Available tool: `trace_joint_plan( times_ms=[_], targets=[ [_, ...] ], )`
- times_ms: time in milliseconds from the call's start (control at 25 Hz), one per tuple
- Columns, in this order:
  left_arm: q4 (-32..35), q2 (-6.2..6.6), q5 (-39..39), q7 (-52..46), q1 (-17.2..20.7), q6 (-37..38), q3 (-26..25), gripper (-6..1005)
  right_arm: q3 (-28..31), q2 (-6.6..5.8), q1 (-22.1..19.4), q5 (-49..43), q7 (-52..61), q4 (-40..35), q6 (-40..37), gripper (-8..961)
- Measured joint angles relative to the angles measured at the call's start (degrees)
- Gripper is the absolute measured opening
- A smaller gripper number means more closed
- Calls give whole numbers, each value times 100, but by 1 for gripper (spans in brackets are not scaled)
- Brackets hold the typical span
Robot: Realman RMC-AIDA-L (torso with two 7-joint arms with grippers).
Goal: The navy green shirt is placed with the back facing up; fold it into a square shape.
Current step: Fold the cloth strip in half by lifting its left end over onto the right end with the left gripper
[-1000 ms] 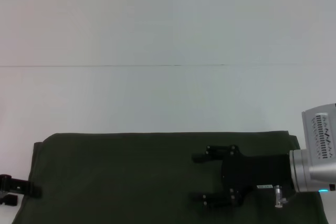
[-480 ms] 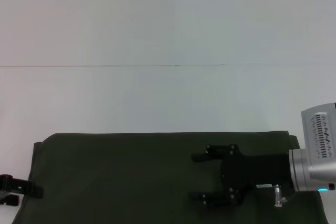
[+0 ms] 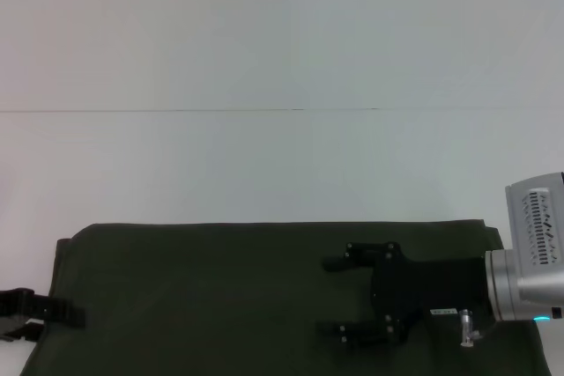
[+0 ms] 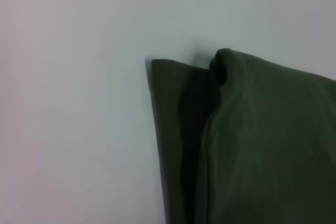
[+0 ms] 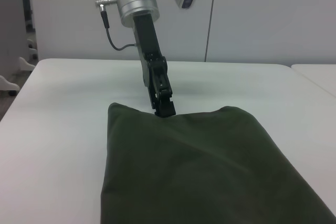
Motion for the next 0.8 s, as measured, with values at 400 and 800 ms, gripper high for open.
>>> trace_joint_plan(
  times_ms=[400,800],
  targets=[
    [-2,-45,33,-22,-41,-41,4,838,0,0,0,0,5,0,3,849],
    [-2,-53,49,-76,-62,-75,18,838,0,0,8,0,13,0,17,849]
  ],
)
